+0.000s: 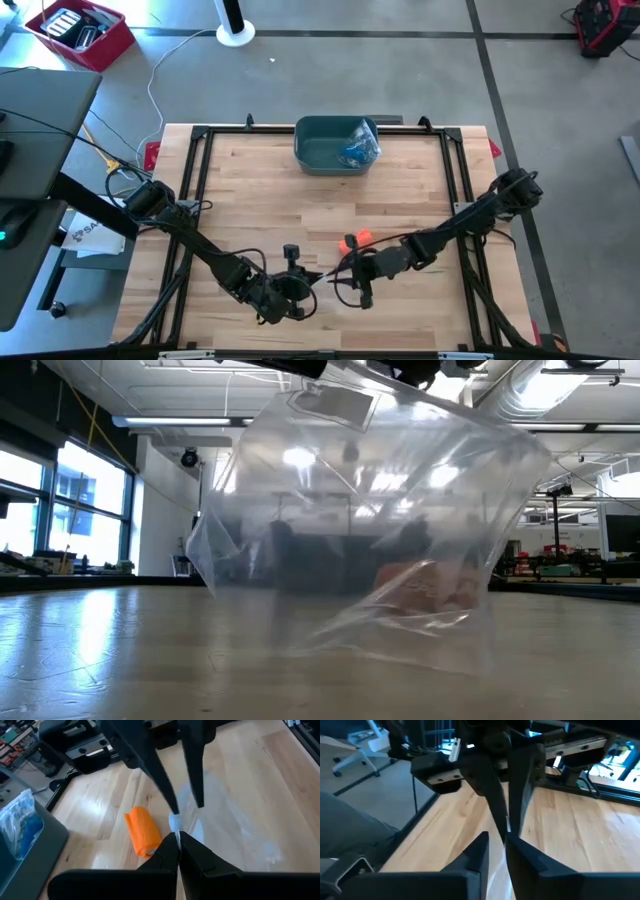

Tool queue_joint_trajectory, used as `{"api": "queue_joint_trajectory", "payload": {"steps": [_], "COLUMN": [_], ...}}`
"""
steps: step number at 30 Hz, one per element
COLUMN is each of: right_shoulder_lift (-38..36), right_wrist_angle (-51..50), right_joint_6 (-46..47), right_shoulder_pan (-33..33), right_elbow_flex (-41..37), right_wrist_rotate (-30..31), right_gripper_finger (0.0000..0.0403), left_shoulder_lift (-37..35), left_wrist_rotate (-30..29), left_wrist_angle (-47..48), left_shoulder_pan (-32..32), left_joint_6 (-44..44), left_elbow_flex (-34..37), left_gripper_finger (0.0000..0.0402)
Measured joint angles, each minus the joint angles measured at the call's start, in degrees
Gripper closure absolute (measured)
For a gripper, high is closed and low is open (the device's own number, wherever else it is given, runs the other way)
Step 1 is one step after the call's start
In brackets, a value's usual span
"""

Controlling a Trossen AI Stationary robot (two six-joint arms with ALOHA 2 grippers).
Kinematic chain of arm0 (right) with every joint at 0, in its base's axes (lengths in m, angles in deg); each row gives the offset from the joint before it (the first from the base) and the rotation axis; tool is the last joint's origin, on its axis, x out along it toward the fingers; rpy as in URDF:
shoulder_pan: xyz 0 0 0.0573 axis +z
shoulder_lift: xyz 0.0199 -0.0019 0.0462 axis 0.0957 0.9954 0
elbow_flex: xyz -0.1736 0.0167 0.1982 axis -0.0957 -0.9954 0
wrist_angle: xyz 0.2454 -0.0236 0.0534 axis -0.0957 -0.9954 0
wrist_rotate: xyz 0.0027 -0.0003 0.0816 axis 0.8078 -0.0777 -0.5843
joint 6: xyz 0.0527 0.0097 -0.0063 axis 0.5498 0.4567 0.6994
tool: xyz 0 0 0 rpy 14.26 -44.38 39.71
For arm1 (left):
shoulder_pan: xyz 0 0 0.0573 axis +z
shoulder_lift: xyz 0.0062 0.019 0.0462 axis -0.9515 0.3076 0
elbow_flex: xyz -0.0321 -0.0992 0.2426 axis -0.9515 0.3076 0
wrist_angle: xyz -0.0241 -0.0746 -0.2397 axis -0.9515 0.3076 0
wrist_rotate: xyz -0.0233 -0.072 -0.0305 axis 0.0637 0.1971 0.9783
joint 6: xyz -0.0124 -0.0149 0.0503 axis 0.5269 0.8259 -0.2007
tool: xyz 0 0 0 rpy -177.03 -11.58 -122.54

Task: Roll bandage
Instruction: Put the rolled orange bandage into the transparent zip bag

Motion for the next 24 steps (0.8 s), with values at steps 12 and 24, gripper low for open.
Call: {"api": "queue_joint_trajectory", "payload": {"steps": [12,24], "right_shoulder_lift": [0.0,0.02], "right_wrist_angle": [-1.79,-0.35], "right_joint_6": [-1.39,0.39], "right_shoulder_pan": [-0.01,-0.05], "right_elbow_flex": [0.0,0.0], "right_wrist_rotate": [2.99,2.4], "right_gripper_finger": [0.0368,0.0286], "left_shoulder_lift": [-0.02,-0.04], "left_wrist_rotate": [-0.01,0.71], "left_wrist_angle": [-0.31,-3.17], "left_shoulder_pan": [0.0,-0.2], "left_joint_6": [0.5,0.54], "left_elbow_flex": [-0.01,0.0], "left_gripper_finger": [0.0401,0.0401]}}
